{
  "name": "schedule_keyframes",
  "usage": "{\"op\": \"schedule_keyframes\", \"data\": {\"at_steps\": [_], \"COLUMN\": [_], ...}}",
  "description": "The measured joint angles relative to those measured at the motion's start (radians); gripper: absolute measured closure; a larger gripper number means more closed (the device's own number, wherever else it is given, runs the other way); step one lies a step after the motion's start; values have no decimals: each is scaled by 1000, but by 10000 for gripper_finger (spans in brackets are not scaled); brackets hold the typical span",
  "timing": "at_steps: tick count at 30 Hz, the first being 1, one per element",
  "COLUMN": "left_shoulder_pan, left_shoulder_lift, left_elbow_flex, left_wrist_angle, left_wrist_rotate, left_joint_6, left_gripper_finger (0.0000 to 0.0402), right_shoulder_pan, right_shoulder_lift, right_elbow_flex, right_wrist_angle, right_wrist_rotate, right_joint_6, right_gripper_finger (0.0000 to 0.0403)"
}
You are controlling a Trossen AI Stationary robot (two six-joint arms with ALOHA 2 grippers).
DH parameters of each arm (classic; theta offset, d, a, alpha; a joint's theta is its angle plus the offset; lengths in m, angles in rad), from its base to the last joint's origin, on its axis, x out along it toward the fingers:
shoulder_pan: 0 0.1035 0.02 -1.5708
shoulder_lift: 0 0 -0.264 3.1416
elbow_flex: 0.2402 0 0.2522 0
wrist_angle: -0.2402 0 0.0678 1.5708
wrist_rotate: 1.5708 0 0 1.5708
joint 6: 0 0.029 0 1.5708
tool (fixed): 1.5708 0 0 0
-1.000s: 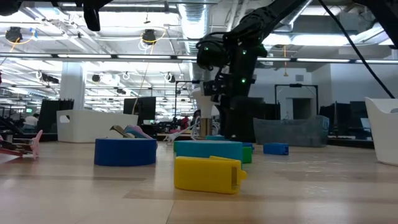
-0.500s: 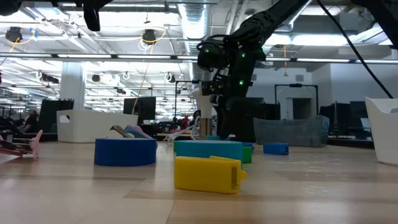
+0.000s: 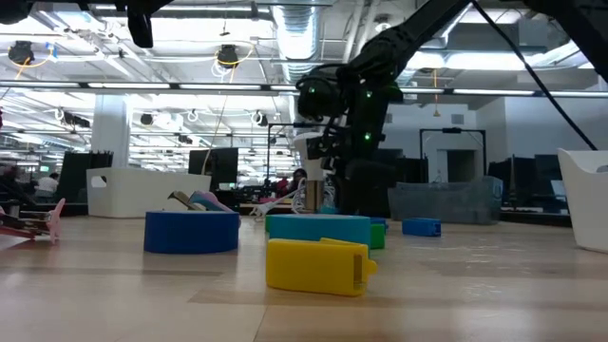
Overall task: Pick and place Stapler, Stapler remover, tape
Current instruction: Put the top light blue tape into the bottom white bin
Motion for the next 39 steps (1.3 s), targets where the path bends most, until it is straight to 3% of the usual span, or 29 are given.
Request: {"op": "schedule_keyframes", "data": {"at_steps": [2,11,26,33,39], "left_shoulder_pan": [0,0,0,0,0], "left_shoulder_lift": [0,0,0,0,0], "left_elbow_flex": [0,0,0,0,0], "left_wrist_angle": [0,0,2,4,6], "left_wrist_rotate": [0,0,0,0,0], "left_joint_6": [0,0,-3,-3,-3], "left_gripper_finger": [394,394,394,394,394], "right_shoulder_pan": [-4,-16,-18,5,98], "right_shoulder_lift": [-12,-134,-496,-635,-728], "right_elbow_flex": [3,58,77,77,77], "right_wrist_angle": [-5,-68,-226,-377,-563], "right_wrist_rotate": [-1,3,7,8,4], "right_joint_6": [0,103,404,573,808], "right_gripper_finger": [375,374,374,374,374]}}
